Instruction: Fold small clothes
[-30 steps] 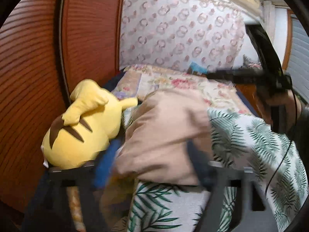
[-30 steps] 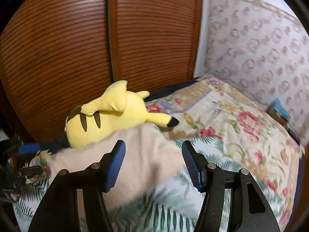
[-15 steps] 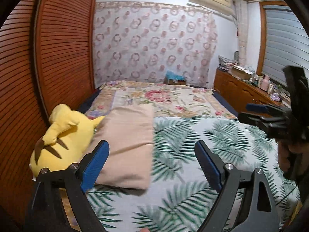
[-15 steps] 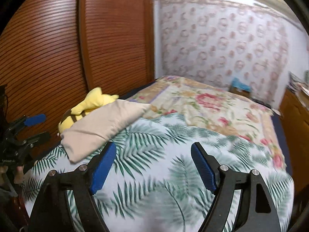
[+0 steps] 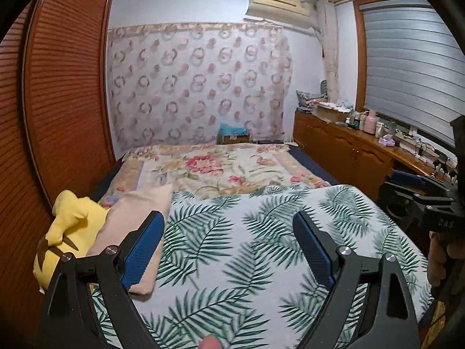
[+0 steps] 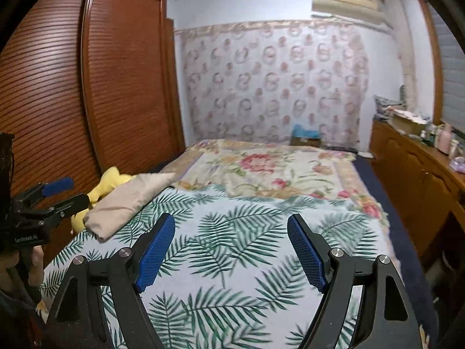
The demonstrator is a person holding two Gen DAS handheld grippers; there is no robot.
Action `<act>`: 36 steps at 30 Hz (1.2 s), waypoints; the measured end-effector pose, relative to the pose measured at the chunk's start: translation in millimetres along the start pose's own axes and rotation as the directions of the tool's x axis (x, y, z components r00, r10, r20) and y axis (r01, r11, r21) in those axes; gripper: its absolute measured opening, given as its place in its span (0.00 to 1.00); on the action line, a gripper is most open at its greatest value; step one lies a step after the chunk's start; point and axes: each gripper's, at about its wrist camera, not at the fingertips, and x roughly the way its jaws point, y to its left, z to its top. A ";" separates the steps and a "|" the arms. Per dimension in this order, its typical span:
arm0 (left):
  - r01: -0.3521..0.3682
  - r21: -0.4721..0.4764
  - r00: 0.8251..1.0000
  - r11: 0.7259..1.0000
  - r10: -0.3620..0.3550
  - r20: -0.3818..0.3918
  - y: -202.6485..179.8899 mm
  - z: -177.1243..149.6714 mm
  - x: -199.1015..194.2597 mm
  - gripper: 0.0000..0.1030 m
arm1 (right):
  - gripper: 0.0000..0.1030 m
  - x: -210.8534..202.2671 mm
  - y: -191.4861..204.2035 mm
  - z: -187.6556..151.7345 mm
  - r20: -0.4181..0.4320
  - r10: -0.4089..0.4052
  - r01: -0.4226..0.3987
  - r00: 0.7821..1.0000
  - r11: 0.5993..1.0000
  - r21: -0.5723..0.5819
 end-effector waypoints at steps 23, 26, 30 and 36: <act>-0.005 -0.008 1.000 1.000 0.005 0.015 -21.2 10.6 -14.1 0.88 | 0.79 -37.4 19.6 -26.7 0.070 -0.076 0.074 0.995 0.996 0.040; -0.003 -0.007 1.000 1.000 0.003 0.014 -20.8 10.7 -13.9 0.88 | 0.79 -38.1 17.8 -26.6 0.068 -0.074 0.071 0.995 0.997 0.040; -0.004 -0.006 1.000 1.000 0.004 0.014 -20.3 10.8 -14.0 0.88 | 0.79 -38.8 14.7 -24.9 0.065 -0.075 0.072 0.995 0.996 0.043; -0.003 -0.006 1.000 1.000 0.003 0.017 -19.9 11.0 -14.1 0.88 | 0.79 -40.5 7.0 -24.7 0.066 -0.075 0.072 0.995 0.996 0.045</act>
